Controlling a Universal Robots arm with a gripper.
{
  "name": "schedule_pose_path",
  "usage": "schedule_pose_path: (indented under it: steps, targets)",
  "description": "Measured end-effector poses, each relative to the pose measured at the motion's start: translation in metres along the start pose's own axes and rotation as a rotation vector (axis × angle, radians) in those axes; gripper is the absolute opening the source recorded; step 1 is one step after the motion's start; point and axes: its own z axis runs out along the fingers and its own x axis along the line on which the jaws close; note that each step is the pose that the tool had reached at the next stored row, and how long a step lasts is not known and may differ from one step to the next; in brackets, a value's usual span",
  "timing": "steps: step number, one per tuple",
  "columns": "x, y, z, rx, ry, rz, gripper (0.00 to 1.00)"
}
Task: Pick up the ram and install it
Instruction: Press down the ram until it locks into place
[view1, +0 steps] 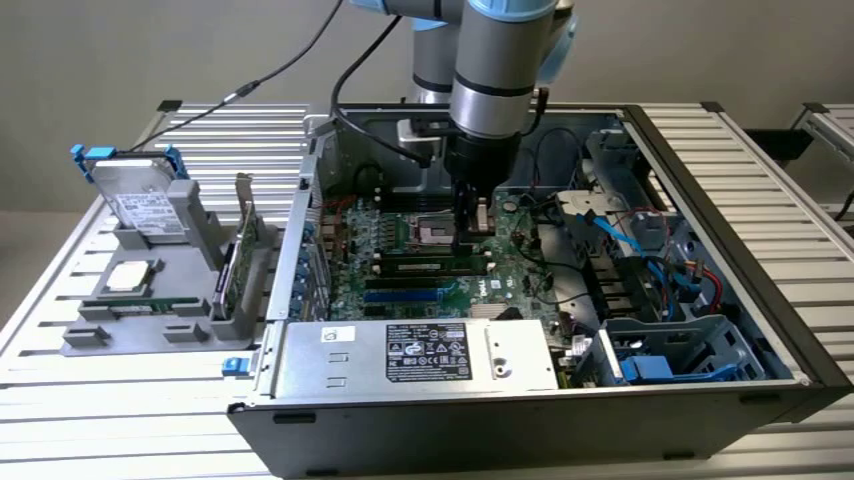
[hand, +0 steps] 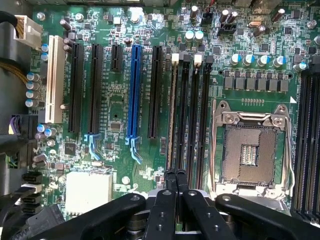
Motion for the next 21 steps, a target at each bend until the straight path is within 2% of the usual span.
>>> schedule_pose_path:
  steps: [21]
  targets:
    - [-0.0004, -0.0012, 0.0056, -0.0001, 0.0004, 0.000, 0.10]
